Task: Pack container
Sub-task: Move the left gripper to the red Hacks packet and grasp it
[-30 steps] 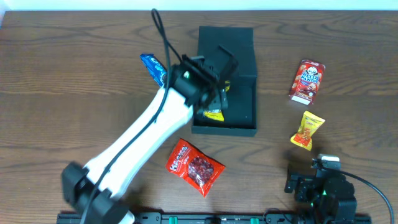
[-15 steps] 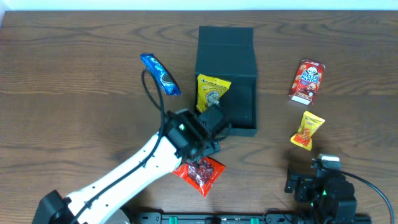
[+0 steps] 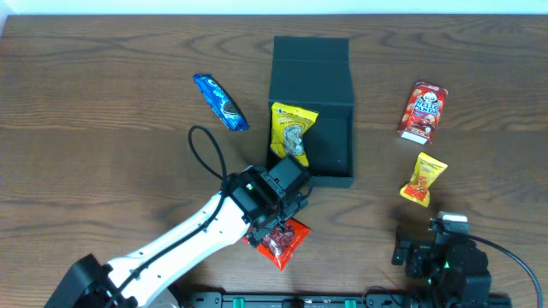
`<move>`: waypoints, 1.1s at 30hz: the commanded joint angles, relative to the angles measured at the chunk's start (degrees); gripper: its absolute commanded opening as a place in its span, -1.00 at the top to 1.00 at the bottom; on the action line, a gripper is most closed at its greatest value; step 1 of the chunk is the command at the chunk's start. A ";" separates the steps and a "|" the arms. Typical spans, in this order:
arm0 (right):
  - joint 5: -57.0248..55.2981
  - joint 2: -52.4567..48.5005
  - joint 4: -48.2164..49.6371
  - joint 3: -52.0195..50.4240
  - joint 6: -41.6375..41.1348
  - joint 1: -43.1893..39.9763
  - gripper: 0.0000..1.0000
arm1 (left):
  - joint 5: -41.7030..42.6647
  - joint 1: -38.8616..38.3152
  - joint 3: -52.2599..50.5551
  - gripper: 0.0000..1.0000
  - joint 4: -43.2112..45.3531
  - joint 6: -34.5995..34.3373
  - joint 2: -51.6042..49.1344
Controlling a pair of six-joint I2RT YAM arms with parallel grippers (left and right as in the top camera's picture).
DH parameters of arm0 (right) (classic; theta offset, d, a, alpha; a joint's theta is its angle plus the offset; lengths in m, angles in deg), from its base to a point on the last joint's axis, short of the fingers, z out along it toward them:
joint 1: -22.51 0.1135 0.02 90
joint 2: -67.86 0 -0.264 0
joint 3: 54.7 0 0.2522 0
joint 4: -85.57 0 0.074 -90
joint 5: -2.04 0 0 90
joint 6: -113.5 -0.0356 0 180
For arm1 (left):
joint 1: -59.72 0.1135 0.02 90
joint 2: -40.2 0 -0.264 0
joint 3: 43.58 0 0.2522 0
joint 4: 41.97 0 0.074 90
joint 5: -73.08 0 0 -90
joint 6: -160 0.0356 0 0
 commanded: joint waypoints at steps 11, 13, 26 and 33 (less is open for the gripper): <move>-0.07 0.31 -0.26 -0.20 0.44 -0.55 -0.99 | 3.45 1.07 -0.63 -0.91 -2.16 -4.04 -9.05; -0.07 0.31 -0.26 -0.20 0.44 -0.55 -0.99 | 3.45 1.14 -0.63 -0.91 -2.14 -4.04 -10.38; -0.07 0.31 -0.26 -0.20 0.44 -0.57 -0.99 | 3.50 2.14 -0.63 -0.91 -1.22 -4.48 -17.11; -0.07 0.31 -0.26 -0.20 0.44 -0.57 -0.98 | 3.52 2.14 -0.63 -1.00 -0.59 -4.48 -17.99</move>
